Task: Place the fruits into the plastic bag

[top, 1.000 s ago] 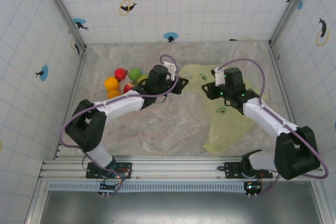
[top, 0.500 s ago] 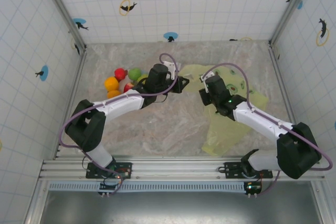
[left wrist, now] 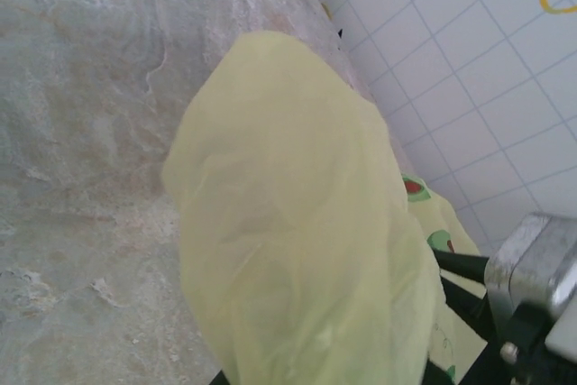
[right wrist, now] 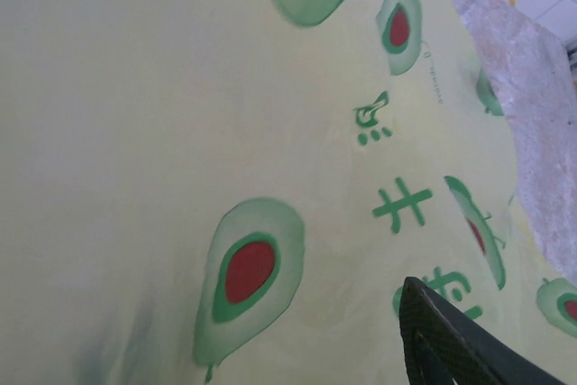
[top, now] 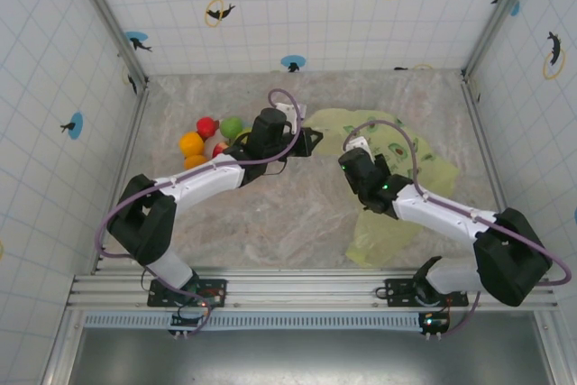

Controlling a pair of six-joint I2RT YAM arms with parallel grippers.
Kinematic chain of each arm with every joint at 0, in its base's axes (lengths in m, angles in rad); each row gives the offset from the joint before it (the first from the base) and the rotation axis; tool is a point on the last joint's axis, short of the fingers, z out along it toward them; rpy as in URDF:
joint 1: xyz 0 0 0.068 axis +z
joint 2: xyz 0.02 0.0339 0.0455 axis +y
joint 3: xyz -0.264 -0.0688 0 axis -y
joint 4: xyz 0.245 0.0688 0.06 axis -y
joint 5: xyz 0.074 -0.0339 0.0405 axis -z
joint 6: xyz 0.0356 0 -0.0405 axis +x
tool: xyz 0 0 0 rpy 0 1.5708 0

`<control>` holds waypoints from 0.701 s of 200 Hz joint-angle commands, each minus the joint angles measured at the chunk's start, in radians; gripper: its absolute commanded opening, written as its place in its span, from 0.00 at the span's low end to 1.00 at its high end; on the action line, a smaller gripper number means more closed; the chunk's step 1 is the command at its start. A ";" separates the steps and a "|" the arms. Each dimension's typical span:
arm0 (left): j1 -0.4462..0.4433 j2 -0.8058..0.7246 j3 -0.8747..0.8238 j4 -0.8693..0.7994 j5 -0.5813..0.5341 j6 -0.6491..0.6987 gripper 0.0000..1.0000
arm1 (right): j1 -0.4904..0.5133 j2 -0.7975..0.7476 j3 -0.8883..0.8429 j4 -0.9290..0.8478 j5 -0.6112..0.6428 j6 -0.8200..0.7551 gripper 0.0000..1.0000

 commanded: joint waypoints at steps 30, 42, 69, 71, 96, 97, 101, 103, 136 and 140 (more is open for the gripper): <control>0.014 -0.025 0.008 -0.008 -0.010 -0.021 0.00 | 0.023 0.065 0.035 -0.013 0.167 0.025 0.36; 0.019 -0.031 -0.003 -0.014 -0.021 -0.018 0.00 | 0.012 0.076 0.070 -0.050 0.194 0.010 0.19; 0.036 -0.041 -0.043 -0.039 -0.086 0.014 0.00 | -0.018 0.032 0.122 -0.094 0.154 -0.036 0.01; 0.037 -0.039 -0.046 -0.040 -0.092 0.017 0.00 | -0.022 0.027 0.126 -0.097 0.143 -0.036 0.00; 0.046 -0.024 -0.060 -0.062 -0.138 0.075 0.00 | -0.089 -0.033 0.171 -0.133 -0.099 -0.005 0.00; 0.047 -0.023 -0.060 -0.063 -0.140 0.078 0.00 | -0.091 -0.034 0.174 -0.135 -0.105 -0.003 0.00; 0.047 -0.018 -0.061 -0.064 -0.146 0.087 0.00 | -0.102 -0.040 0.180 -0.138 -0.140 0.004 0.00; 0.047 -0.017 -0.062 -0.065 -0.148 0.092 0.00 | -0.108 -0.043 0.183 -0.141 -0.155 0.007 0.00; 0.049 0.005 -0.057 -0.079 -0.194 0.150 0.01 | -0.179 -0.049 0.236 -0.159 -0.354 0.066 0.00; 0.049 0.006 -0.057 -0.080 -0.199 0.154 0.02 | -0.183 -0.047 0.242 -0.159 -0.367 0.072 0.00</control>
